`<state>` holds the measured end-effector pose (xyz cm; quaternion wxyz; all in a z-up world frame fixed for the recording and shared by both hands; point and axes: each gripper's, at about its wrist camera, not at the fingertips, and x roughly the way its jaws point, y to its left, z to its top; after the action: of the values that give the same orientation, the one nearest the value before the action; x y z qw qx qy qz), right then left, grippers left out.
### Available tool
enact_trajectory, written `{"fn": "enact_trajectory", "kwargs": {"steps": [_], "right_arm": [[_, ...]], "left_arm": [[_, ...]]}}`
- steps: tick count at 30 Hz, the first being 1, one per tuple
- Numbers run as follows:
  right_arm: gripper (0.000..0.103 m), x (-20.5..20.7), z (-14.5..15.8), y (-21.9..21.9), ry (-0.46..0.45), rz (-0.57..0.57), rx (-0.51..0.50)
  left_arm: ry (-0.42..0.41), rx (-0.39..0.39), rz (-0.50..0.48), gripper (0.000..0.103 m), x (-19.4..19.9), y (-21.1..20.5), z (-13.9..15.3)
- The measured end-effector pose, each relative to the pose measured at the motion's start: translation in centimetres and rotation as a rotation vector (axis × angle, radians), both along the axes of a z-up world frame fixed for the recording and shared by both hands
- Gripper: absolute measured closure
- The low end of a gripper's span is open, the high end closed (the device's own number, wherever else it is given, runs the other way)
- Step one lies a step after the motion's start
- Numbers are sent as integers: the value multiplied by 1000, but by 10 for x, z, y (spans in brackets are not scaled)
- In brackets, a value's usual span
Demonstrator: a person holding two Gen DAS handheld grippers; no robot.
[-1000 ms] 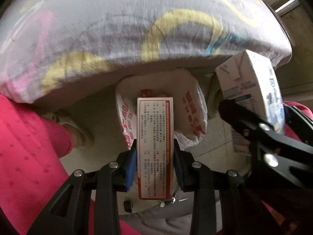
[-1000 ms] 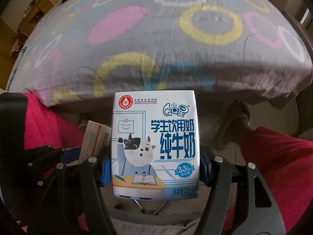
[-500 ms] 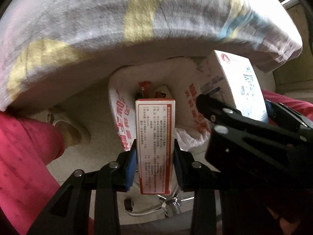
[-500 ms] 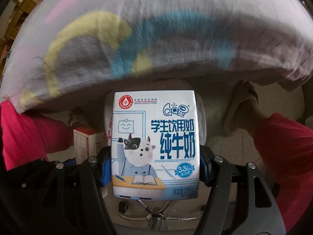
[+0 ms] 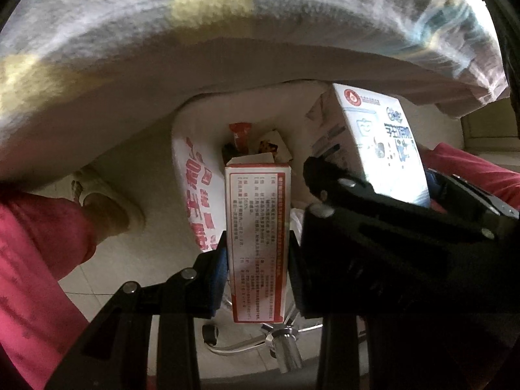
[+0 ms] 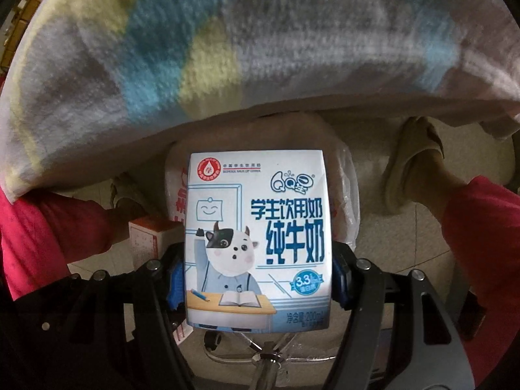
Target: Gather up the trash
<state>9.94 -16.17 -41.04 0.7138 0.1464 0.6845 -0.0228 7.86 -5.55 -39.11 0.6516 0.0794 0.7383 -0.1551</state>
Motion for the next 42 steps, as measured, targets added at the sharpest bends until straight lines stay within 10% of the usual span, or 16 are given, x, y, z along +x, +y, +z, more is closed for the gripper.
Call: {"fn": "enact_trajectory", "kwargs": {"steps": [42], "right_arm": [[27, -11, 26, -2, -27, -24, -57]], "left_arm": [[-33, 4, 74, 38, 2, 22, 14]]}}
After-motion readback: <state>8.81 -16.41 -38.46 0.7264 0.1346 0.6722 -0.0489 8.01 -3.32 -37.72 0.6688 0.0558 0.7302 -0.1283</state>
